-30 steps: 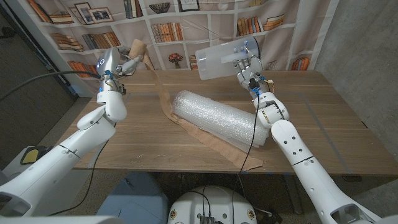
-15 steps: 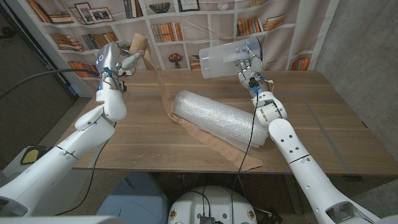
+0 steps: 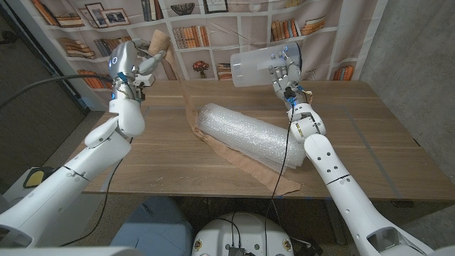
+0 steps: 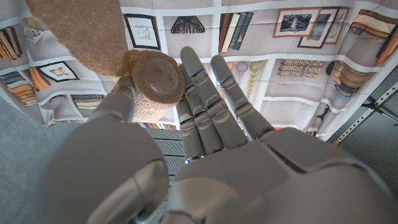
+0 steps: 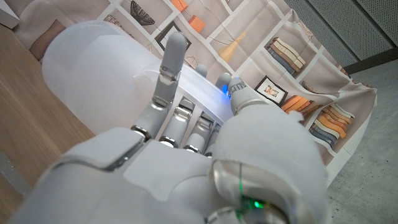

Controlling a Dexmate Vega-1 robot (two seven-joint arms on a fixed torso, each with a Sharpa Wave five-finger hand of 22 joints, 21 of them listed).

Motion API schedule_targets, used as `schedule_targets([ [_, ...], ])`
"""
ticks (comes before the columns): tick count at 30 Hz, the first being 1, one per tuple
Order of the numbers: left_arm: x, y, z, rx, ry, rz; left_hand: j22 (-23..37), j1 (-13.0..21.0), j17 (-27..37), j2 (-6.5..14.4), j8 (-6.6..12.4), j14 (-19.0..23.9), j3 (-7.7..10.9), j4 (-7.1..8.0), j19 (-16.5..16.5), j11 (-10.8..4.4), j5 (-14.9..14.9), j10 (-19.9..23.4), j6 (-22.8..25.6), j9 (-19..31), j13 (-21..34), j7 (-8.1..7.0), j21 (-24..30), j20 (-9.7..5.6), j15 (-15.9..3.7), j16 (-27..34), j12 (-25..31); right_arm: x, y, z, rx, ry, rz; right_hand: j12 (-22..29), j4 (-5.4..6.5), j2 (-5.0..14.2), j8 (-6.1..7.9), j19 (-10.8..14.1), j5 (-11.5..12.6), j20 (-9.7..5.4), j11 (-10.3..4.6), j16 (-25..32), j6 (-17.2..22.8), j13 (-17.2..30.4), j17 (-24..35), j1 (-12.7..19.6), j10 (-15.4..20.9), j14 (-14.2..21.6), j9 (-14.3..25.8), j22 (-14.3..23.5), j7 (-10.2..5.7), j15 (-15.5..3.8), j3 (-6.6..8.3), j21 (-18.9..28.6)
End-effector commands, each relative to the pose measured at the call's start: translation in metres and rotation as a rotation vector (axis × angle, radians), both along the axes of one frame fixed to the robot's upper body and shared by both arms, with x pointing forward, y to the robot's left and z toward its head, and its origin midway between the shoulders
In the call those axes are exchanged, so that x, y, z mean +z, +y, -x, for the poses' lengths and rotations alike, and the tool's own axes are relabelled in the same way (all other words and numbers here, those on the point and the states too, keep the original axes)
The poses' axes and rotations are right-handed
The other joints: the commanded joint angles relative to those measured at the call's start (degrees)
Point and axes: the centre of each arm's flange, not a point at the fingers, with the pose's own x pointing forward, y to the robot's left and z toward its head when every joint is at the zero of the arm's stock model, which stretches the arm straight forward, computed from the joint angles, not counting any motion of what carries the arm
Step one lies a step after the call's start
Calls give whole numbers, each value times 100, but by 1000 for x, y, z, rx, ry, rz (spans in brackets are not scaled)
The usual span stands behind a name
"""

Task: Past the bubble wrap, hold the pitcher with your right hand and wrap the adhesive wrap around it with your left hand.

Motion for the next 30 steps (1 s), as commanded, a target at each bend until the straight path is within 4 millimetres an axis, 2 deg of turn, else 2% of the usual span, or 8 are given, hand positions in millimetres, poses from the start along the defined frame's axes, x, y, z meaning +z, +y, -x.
schedule_targets([
  [1, 18, -19, 4, -66, -32, -36, 17, 1507, 17, 1483, -22, 41, -8, 12, -39, -183, 21, 205, 43, 85, 29, -24, 85, -12, -17, -18, -17, 2, -4, 1, 52, 24, -55, -28, -31, -13, 39, -1864, 34, -528, 1, 0, 40, 7, 1066, -27, 76, 1198, 0, 22, 6, -804, -10, -5],
  [7, 26, -37, 6, -69, -57, -106, 18, 1508, 17, 1478, -31, 40, -10, 7, -55, -189, 20, 204, 46, 89, 34, -22, 126, -21, -21, -28, -29, 3, -2, 6, 86, 26, -70, -62, -29, -15, 67, -1843, 32, -522, -4, -52, 46, -9, 1027, -37, 79, 1181, -12, 21, 5, -803, -12, -4],
  [17, 42, -50, 7, -126, -83, -137, 19, 1510, 30, 1482, -52, 52, -13, 6, -89, -189, 19, 213, 46, 102, 43, -25, 217, -23, -16, -38, -53, 5, 1, 10, 107, 25, -92, -125, -39, -16, 128, -1852, 32, -520, -3, -128, 43, -41, 997, -35, 94, 1190, -48, 25, 11, -801, 7, -9],
  [30, 56, -70, 22, -191, -116, -194, 14, 1510, 37, 1482, -77, 53, -14, 6, -139, -188, 15, 207, 49, 114, 73, -27, 330, -27, -19, -59, -83, 13, 12, 10, 205, 50, -183, -182, -51, -30, 201, -1813, 31, -533, 0, -172, 69, -116, 948, -38, 189, 1315, -97, 21, 36, -805, -2, -4],
])
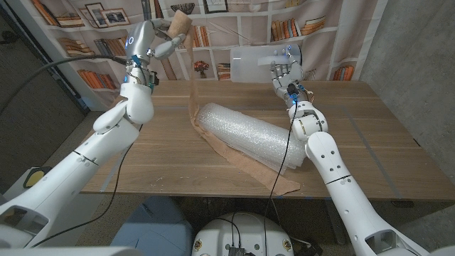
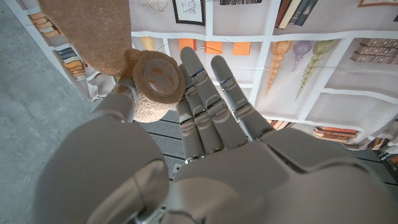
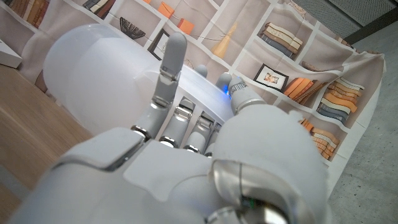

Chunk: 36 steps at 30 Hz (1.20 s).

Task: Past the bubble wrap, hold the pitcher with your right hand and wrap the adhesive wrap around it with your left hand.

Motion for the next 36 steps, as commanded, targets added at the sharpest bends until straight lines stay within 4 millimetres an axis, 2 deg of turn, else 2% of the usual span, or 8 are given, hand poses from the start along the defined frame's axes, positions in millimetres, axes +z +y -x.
schedule_targets([
  [1, 14, -20, 12, -59, -34, -61, 15, 1503, 15, 1489, 5, 55, -13, 5, -27, -199, 24, 209, 39, 3, 26, -8, 71, 15, -19, -16, -21, 9, 9, 2, 75, 13, -83, -11, -20, -30, 40, -1807, 31, -533, 24, -19, 42, 23, 693, -39, 79, 1267, -4, 22, 6, -756, 31, -16],
  [9, 21, -24, 17, -71, -46, -71, 8, 1503, 19, 1489, -15, 56, -13, 6, -49, -184, 23, 216, 29, 16, 43, -10, 148, 19, -16, -30, -37, 9, 17, 3, 85, 5, -79, -42, -29, -32, 57, -1799, 30, -530, 21, -38, 31, 21, 688, -25, 66, 1283, -27, 22, 19, -757, 35, -16],
  [21, 23, -20, 31, -77, -83, -51, -10, 1507, 33, 1475, -47, 93, -19, -7, -72, -189, 27, 267, -3, 50, 38, -109, 274, 8, -20, -31, -65, 8, 17, 3, 60, -8, -57, -59, -24, -28, 84, -1808, 29, -536, 20, -60, 33, 43, 712, -22, 90, 1288, -65, 23, 23, -758, 36, -22],
  [36, 23, -18, 43, -90, -124, -37, -39, 1501, 44, 1469, -84, 113, -22, -11, -109, -187, 32, 285, 17, 48, 66, -117, 412, 5, -17, -45, -94, 7, 19, 3, 57, -2, -48, -86, -19, -22, 101, -1809, 27, -537, 22, -98, 15, 59, 710, -20, 94, 1286, -100, 23, 14, -758, 36, -27],
])
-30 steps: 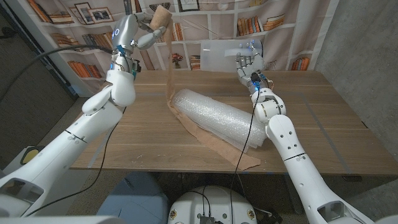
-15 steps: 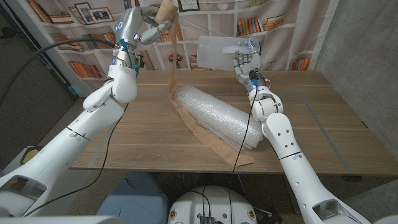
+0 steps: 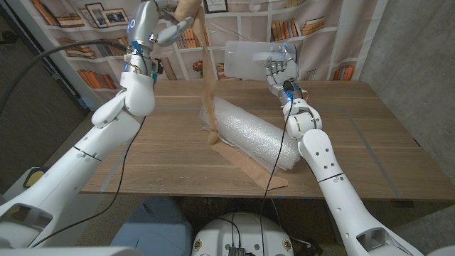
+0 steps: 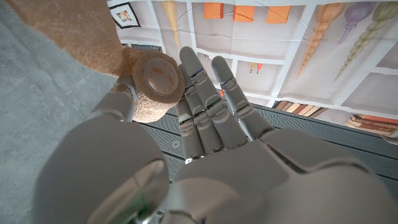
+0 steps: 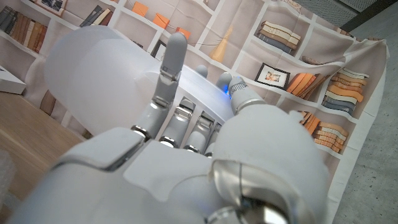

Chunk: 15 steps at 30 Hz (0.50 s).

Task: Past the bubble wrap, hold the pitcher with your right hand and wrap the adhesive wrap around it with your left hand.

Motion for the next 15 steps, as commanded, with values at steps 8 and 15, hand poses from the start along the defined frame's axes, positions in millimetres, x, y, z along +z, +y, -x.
schedule_targets([
  [8, 11, 4, 8, -32, -22, 23, -11, 1445, 17, 1517, -39, 54, -15, 0, -38, -168, 23, 192, 24, 5, 47, -14, 108, -7, -17, -12, -36, -2, 2, 2, 0, -1, 8, -44, -23, -27, 53, -1752, 24, -568, -3, 16, 12, 16, 552, -17, 72, 1281, -13, 22, 19, -740, 31, -13],
  [15, 19, -4, 7, -48, -17, 2, -24, 1445, 21, 1514, -56, 46, -11, -4, -54, -161, 23, 202, 18, 5, 58, -10, 151, -5, -16, -23, -43, -7, 7, 8, 22, 3, 22, -46, -23, -23, 59, -1750, 25, -568, -2, 13, 5, 37, 552, -15, 65, 1292, -24, 22, 20, -740, 29, -15],
])
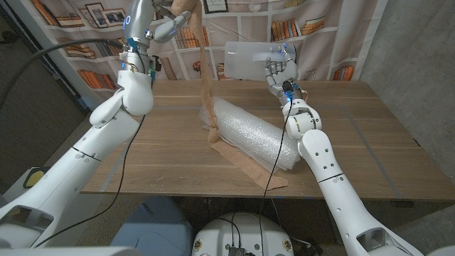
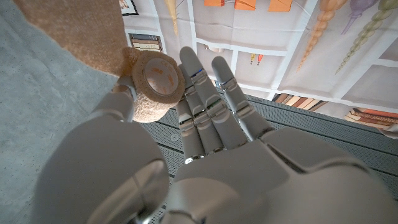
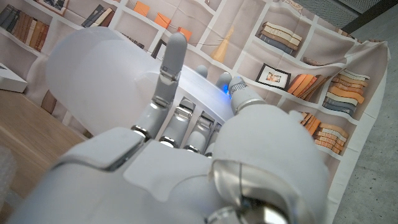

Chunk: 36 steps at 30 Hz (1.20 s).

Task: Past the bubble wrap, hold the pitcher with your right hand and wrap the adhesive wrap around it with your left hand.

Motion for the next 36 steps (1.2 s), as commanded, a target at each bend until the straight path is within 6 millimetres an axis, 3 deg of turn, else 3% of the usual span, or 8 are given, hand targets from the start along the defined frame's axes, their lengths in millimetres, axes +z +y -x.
schedule_targets([
  [1, 13, -7, -1, -28, 8, -19, 0, 1465, 24, 1494, -21, 49, -11, -4, -18, -164, 25, 192, 21, 6, 28, -13, 47, 12, -17, -22, -25, -6, 6, 8, 28, 3, 18, -30, -21, -23, 39, -1732, 25, -585, -6, 44, 9, 5, 550, -17, 70, 1294, 10, 22, 27, -740, 28, 8],
  [12, 34, -17, -10, -65, 44, -55, -25, 1468, 22, 1495, -47, 35, -7, -8, -60, -175, 21, 180, 19, 7, 42, -31, 118, 16, -16, -45, -53, -11, 12, 18, 51, -4, 29, -42, -18, -21, 50, -1729, 24, -575, -2, 36, 5, 11, 550, -21, 75, 1308, -8, 23, 21, -740, 22, 8],
  [36, 41, -24, -8, -88, 53, -55, -91, 1464, 34, 1491, -99, 28, -3, -7, -132, -164, 15, 189, 26, 11, 73, -41, 277, 11, -18, -74, -101, -18, 14, 32, 74, -4, 56, -79, -15, -16, 82, -1724, 21, -562, -1, 15, 0, 2, 546, -24, 94, 1306, -43, 24, 43, -737, 12, 12],
])
